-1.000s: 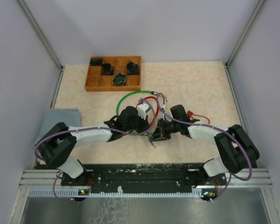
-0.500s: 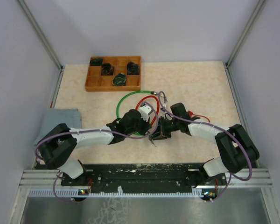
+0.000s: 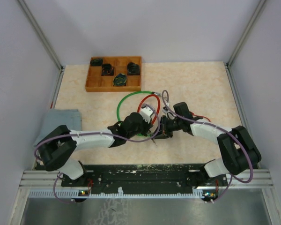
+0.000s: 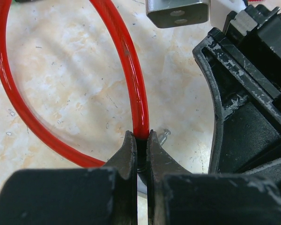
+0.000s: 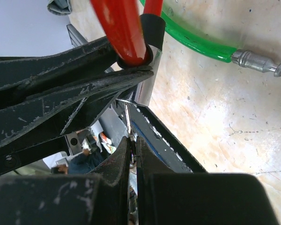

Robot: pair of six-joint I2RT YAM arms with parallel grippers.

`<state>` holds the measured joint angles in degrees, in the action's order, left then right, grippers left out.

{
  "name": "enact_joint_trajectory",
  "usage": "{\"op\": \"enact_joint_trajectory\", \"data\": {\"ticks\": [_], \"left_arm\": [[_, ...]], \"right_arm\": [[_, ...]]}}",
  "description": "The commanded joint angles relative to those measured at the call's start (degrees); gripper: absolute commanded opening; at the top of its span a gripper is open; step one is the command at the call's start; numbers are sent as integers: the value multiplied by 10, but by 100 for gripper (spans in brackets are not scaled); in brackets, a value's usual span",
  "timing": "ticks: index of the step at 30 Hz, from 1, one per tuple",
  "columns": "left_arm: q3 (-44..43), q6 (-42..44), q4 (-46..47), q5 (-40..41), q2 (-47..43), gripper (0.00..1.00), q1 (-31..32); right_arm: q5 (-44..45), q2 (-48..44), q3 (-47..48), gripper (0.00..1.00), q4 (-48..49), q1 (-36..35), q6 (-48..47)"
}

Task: Unlock with the key
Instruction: Unlock the lock.

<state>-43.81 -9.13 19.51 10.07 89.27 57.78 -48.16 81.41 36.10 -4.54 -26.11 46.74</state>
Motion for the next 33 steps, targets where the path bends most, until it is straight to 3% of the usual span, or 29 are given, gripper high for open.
{"op": "enact_joint_trajectory", "data": {"ticks": [1, 27, 33], "left_arm": [[7, -16, 51, -5, -23, 0, 10], [5, -27, 70, 10, 24, 0, 13], [5, -27, 69, 12, 29, 0, 13]], "right_arm": [[17, -22, 36, 0, 4, 11, -10], [8, -29, 41, 0, -38, -4, -34], [24, -39, 51, 0, -92, -4, -68]]}}
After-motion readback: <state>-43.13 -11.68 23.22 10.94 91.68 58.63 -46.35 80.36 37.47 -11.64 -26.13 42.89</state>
